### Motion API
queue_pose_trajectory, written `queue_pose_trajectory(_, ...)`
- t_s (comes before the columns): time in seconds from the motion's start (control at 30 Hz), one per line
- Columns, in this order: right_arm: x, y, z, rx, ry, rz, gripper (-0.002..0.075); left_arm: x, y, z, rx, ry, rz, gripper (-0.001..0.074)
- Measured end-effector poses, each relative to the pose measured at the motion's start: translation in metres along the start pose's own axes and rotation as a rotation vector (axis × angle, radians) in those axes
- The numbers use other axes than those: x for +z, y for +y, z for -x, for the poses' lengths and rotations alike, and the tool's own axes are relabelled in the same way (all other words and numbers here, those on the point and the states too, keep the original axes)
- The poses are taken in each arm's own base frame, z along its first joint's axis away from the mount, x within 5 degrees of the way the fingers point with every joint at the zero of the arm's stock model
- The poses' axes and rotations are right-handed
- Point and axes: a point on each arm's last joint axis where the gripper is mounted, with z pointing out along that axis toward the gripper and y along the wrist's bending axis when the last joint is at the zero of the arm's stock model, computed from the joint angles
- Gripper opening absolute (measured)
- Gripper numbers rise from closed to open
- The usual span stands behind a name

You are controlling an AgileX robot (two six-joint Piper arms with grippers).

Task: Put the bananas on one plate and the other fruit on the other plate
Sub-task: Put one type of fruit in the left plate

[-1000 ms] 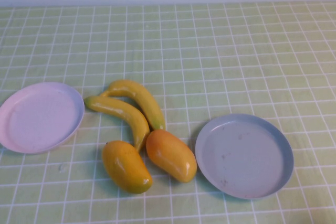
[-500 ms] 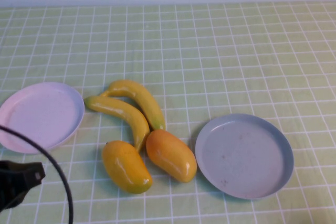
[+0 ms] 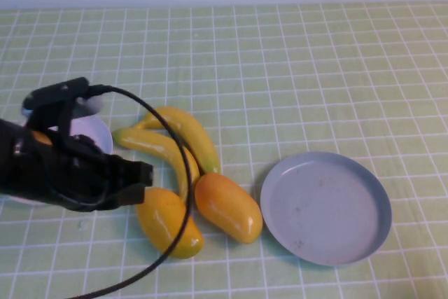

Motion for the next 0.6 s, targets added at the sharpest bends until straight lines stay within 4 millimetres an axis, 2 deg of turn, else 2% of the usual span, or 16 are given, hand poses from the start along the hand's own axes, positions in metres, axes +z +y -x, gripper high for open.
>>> queue_pose_trajectory(0.23, 0.000, 0.000, 0.000, 0.000, 0.000, 0.000, -0.0015, 0.037, -0.052, 0.006, 0.100, 0.123, 0.007, 0.0000)
queue_pose_trajectory(0.4, 0.000, 0.000, 0.000, 0.000, 0.000, 0.000, -0.0015, 0.044, -0.074, 0.008, 0.130, 0.187, 0.011, 0.0017)
queue_pose_trajectory(0.5, 0.000, 0.000, 0.000, 0.000, 0.000, 0.000, -0.0015, 0.045, -0.075, 0.010, 0.164, 0.213, 0.032, 0.0101)
queue_pose_trajectory(0.6, 0.000, 0.000, 0.000, 0.000, 0.000, 0.000, -0.0015, 0.048, -0.072, 0.012, 0.206, 0.223, 0.076, 0.0283)
